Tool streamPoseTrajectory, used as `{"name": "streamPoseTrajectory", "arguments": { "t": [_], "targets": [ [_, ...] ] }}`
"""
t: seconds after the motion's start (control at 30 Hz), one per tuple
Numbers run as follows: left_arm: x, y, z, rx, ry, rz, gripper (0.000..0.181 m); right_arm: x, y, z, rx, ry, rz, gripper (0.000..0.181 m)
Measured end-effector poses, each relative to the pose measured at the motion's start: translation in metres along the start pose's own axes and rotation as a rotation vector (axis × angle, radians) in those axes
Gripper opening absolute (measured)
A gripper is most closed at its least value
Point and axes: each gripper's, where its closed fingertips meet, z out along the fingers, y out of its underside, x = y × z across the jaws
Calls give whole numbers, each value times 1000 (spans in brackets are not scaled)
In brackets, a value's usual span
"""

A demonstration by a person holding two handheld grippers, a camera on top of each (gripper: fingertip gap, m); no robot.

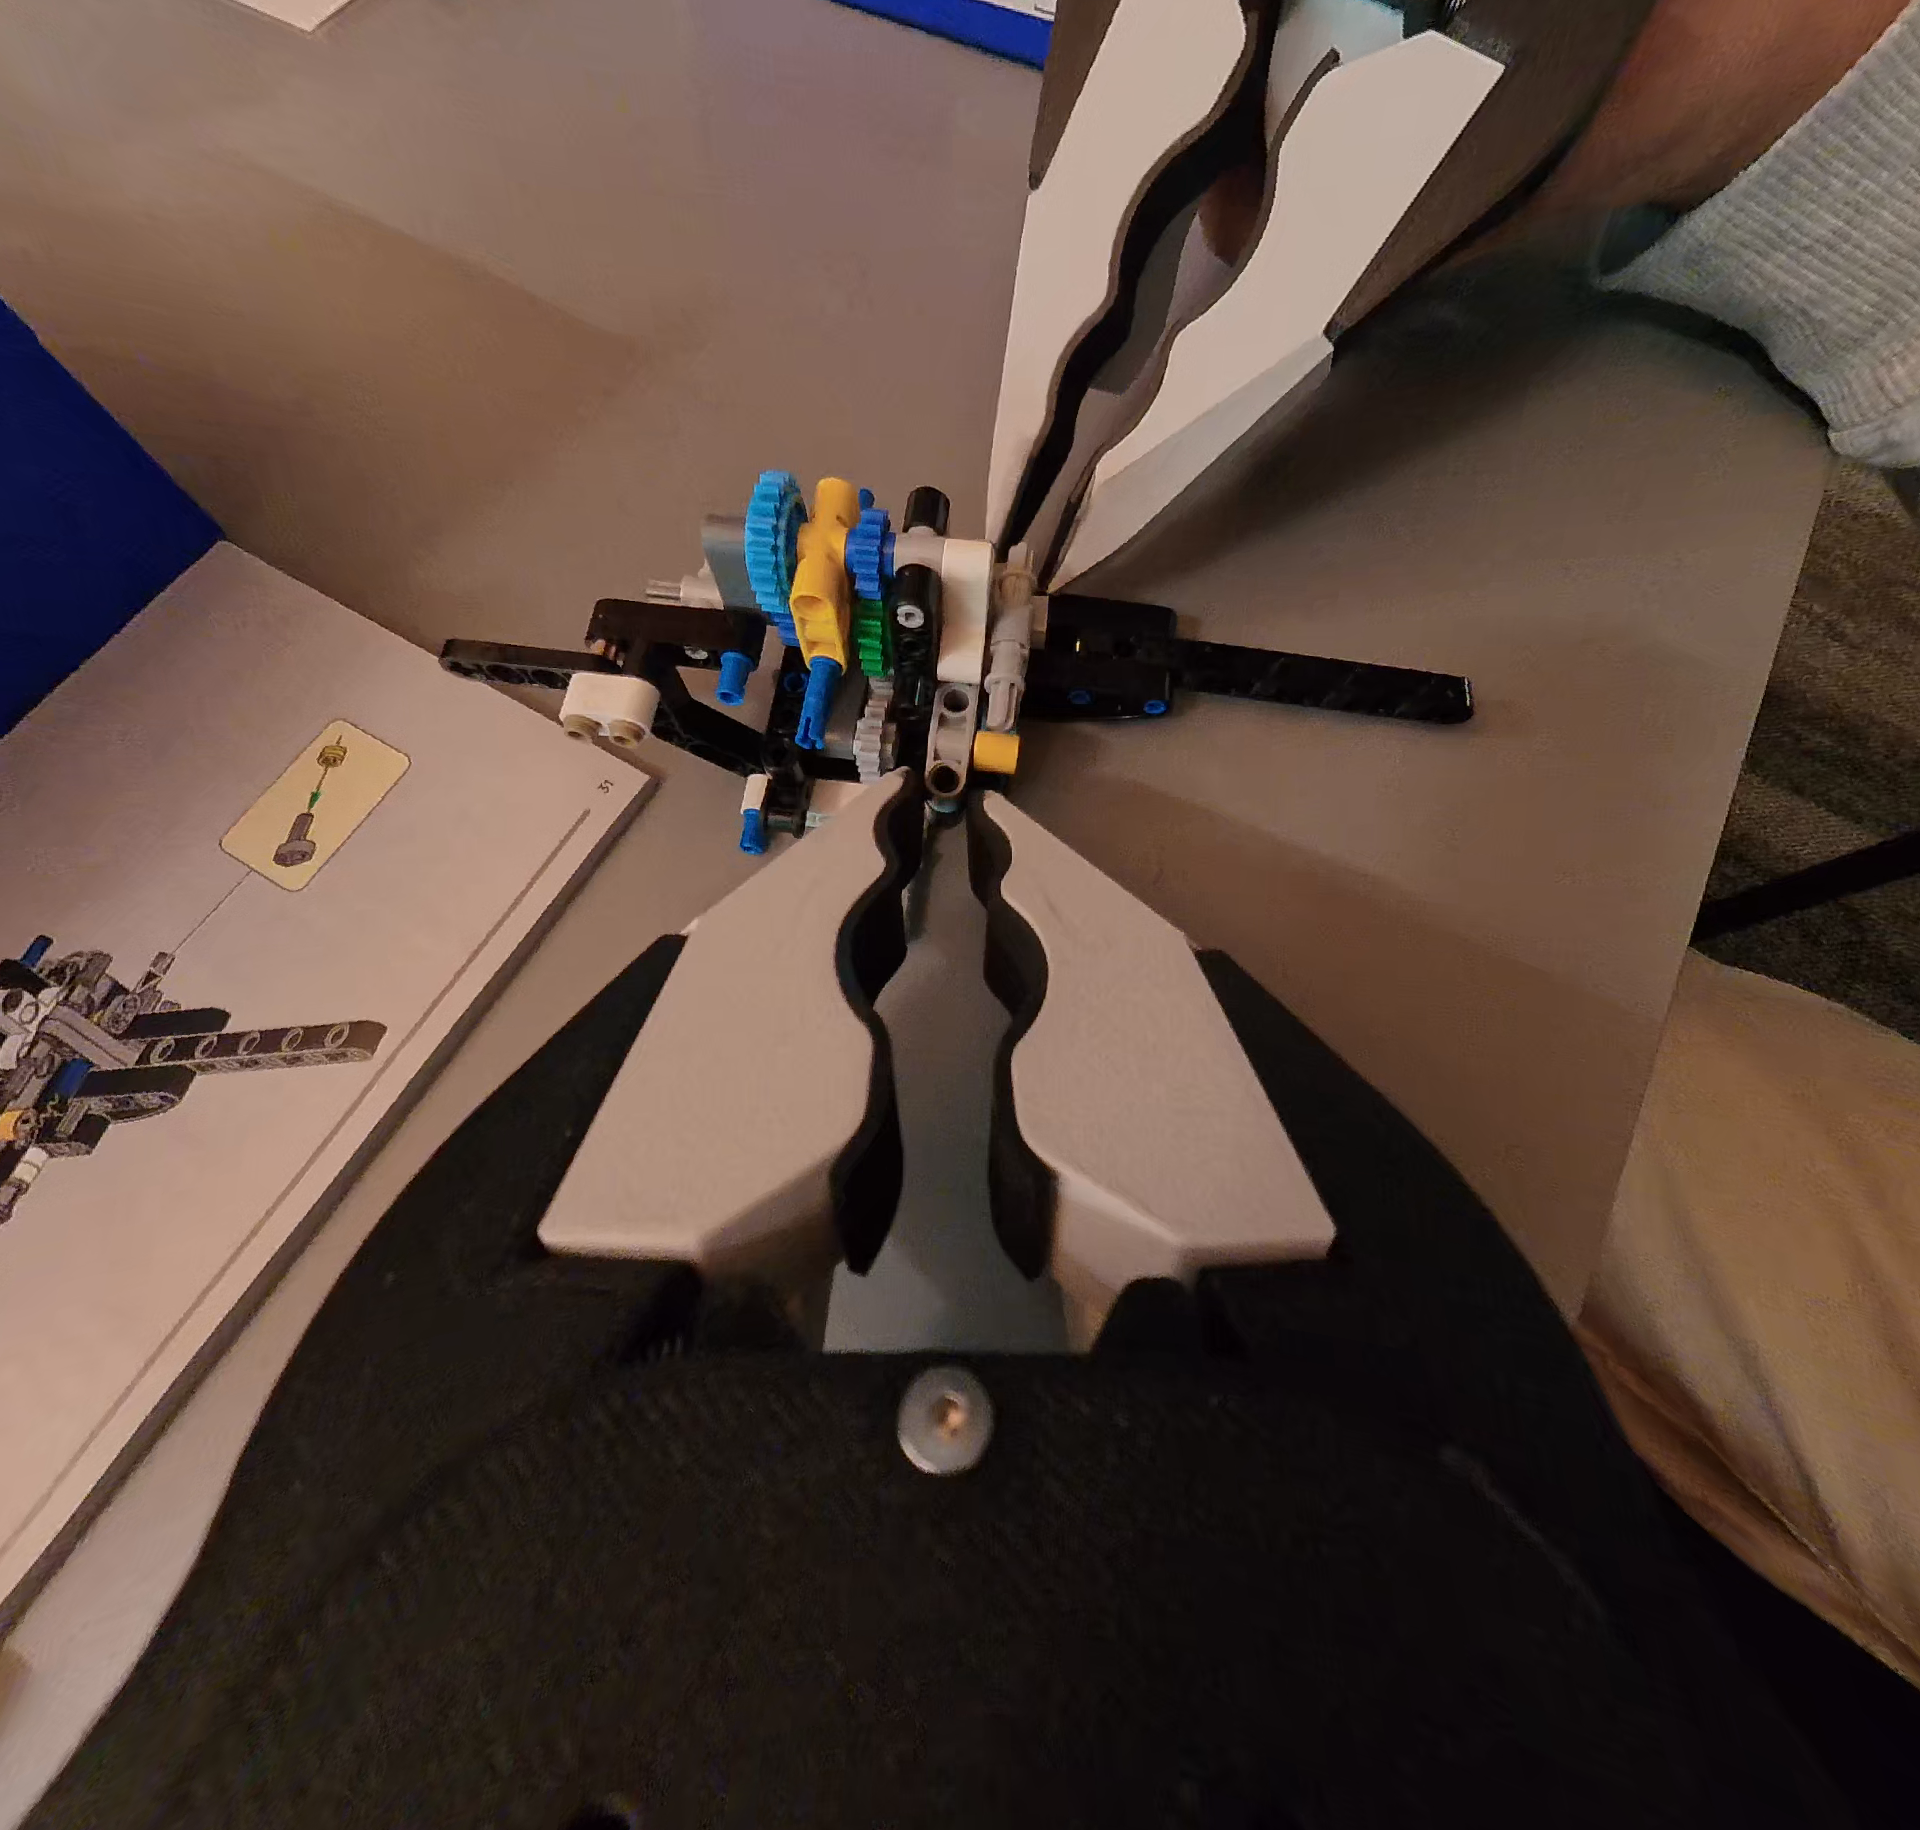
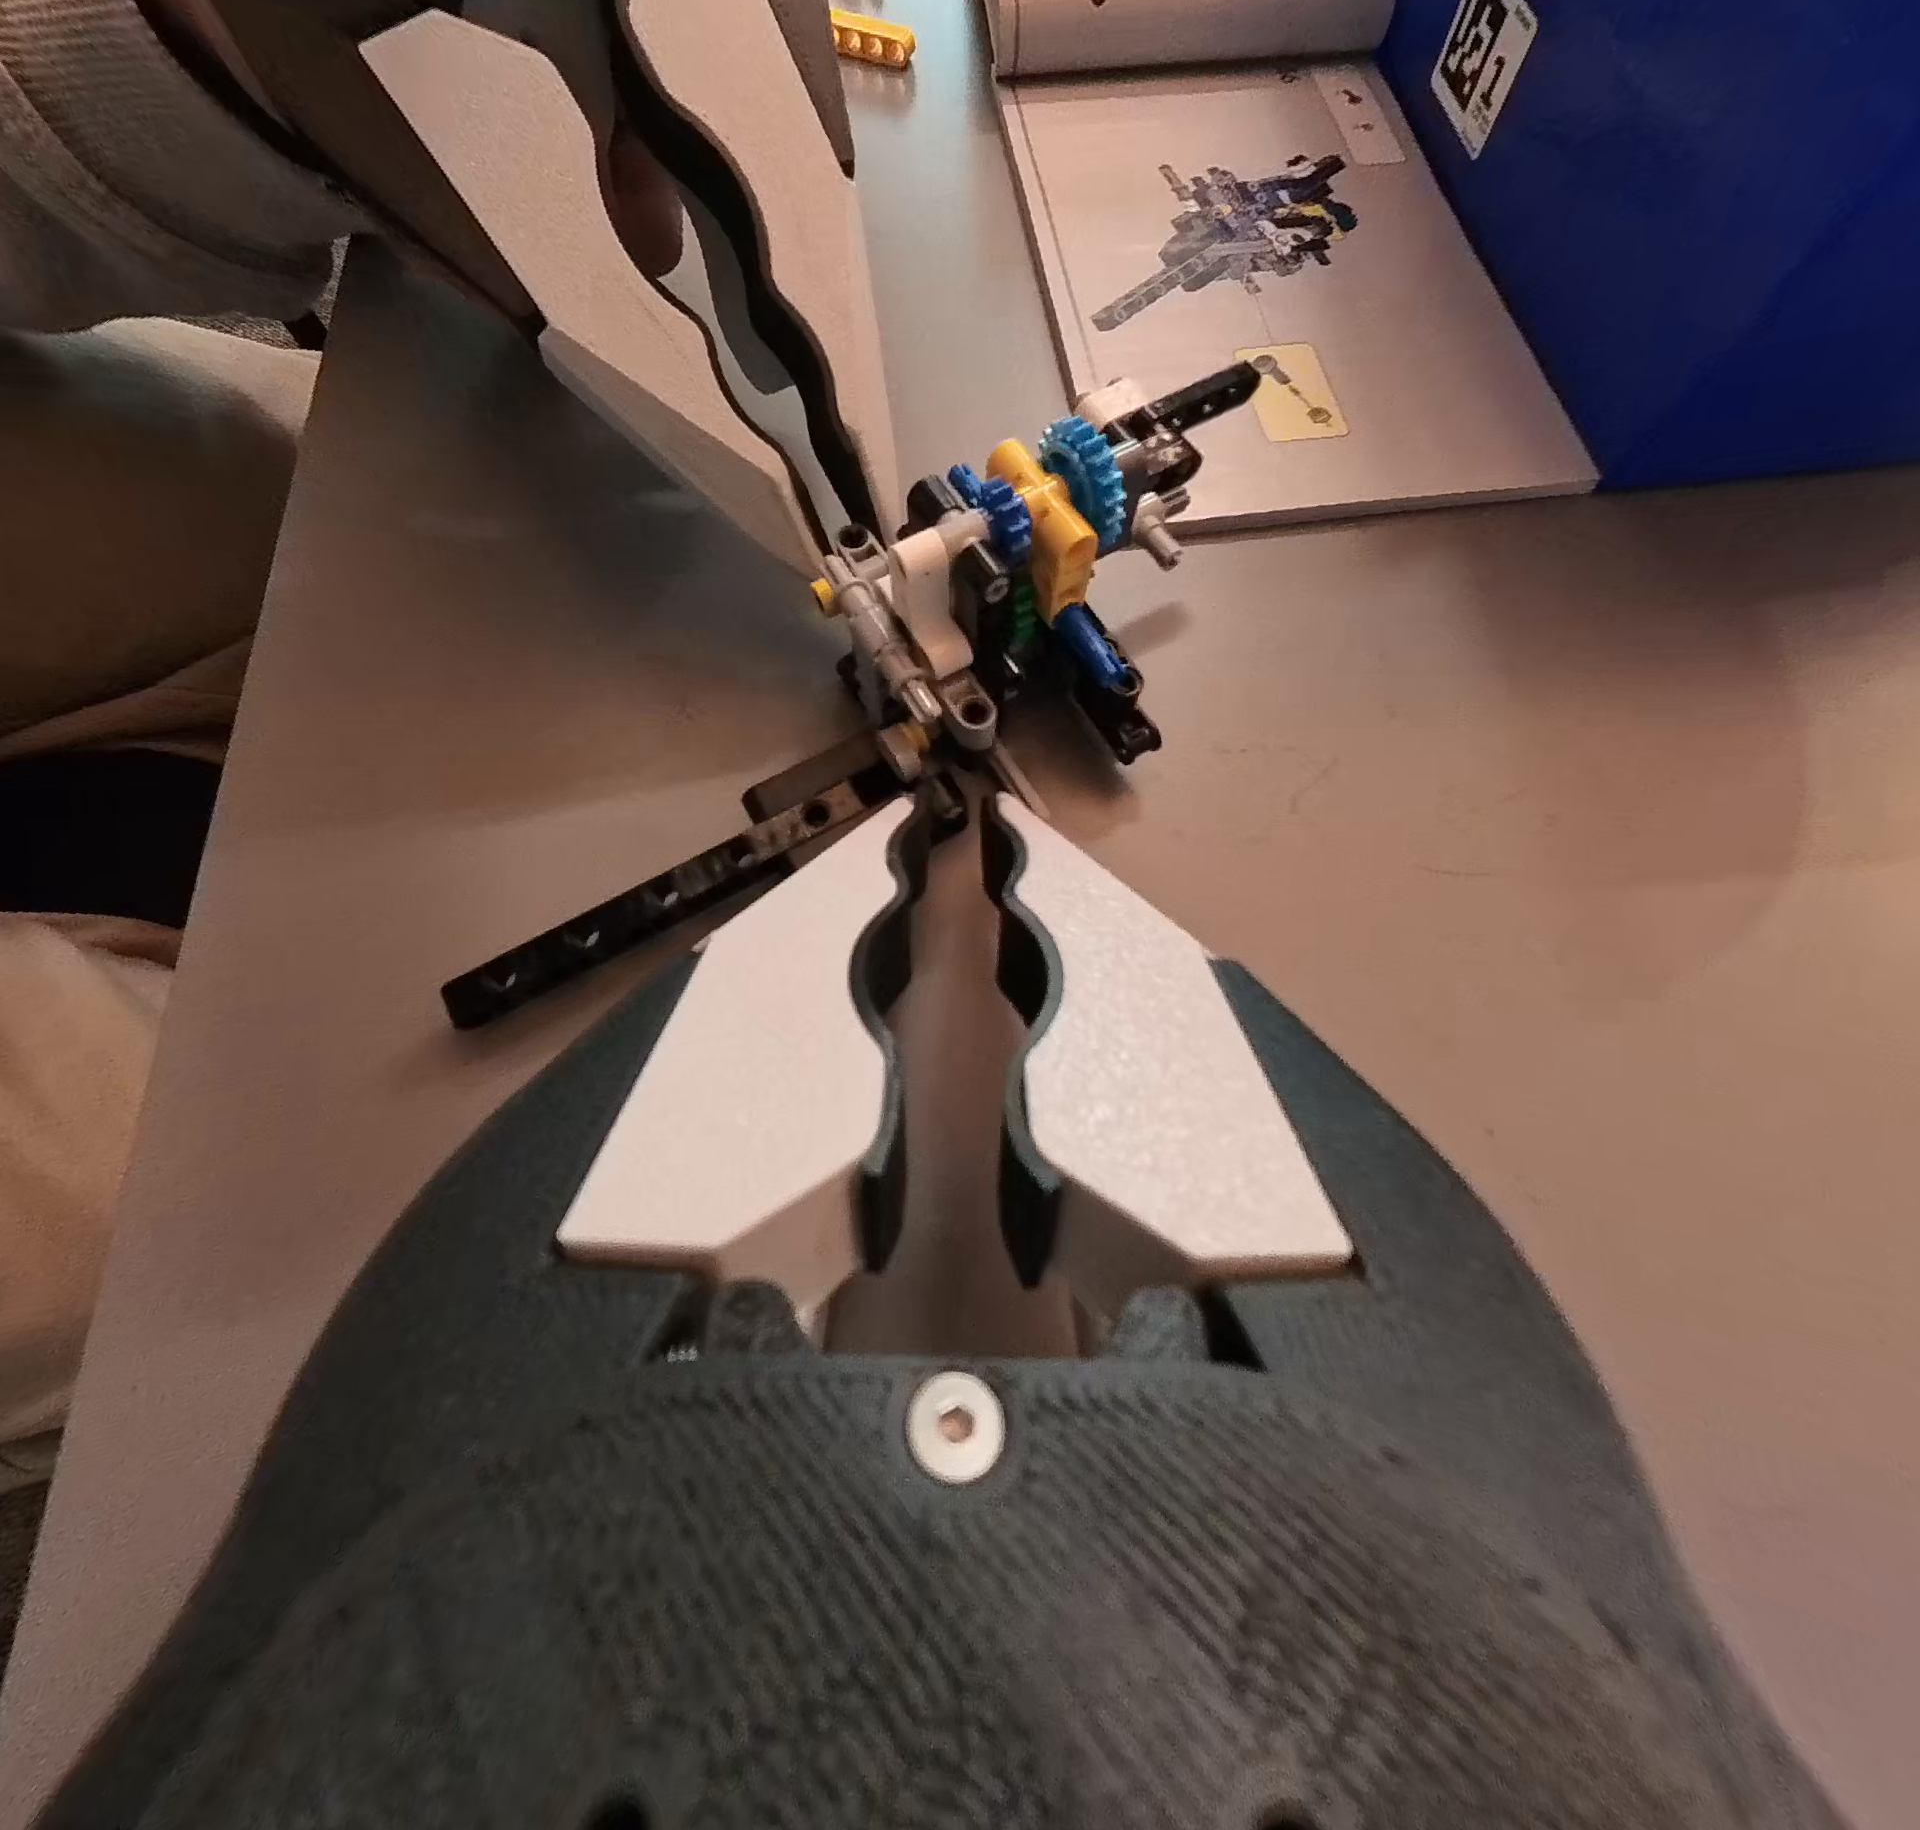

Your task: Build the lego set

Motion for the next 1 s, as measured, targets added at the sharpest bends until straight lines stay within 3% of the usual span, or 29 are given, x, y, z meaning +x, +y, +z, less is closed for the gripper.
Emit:
{"name": "streamPoseTrajectory", "arguments": {
  "t": [0.3,0.63,0.87,1.0],
  "targets": [
    [0,-2,2,1,6,-6,4,-1,0,0,0,-11,7,6],
    [-2,-3,1,12,6,-22,5,3,-2,0,14,16,-13,24],
    [-1,-4,1,17,15,-26,5,5,-14,-8,96,14,-11,26],
    [-2,-4,1,17,18,-30,5,1,-11,-3,62,7,-30,26]
  ]
}}
